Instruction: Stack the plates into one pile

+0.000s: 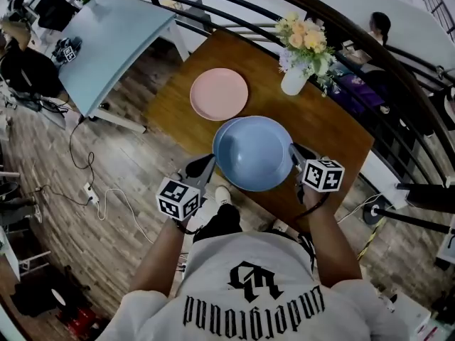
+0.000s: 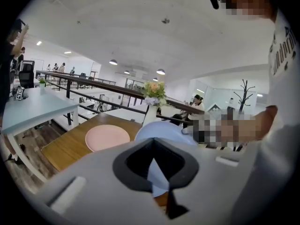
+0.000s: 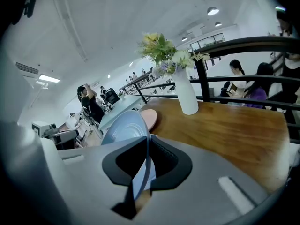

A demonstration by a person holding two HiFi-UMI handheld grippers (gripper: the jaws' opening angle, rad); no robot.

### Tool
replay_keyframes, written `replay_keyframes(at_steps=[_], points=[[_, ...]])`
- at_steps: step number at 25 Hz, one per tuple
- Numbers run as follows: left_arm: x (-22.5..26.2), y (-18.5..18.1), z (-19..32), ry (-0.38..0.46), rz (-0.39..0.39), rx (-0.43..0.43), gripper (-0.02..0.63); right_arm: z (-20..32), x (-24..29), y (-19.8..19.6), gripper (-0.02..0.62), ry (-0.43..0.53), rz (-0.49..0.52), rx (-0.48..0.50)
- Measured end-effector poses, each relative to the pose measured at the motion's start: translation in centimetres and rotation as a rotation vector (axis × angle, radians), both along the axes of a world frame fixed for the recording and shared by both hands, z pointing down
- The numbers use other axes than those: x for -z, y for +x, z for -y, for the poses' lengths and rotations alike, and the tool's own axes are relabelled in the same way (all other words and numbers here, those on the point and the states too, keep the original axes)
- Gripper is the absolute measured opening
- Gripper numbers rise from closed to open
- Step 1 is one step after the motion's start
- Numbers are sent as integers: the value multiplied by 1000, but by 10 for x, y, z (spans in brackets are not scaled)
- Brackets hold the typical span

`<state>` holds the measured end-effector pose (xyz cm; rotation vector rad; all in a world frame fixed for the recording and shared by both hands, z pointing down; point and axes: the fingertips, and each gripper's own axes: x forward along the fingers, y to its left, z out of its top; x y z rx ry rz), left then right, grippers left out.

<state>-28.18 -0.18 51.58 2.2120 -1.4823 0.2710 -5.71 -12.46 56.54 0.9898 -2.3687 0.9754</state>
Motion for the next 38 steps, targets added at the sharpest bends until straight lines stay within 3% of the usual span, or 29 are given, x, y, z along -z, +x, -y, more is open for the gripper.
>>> replay_keyframes(at_steps=[19,36,38], points=[[-71,-36,20,-132,-50,-39,46,17,-98,-50,31,-157,-60,-7],[-98,-34,18,-169,-88,-36,46,24,-150,-41,31,-206,-147,-71],[-100,-34,17,-173,-87,-38,46,23,-152,-43,60,-196,-161,-66]])
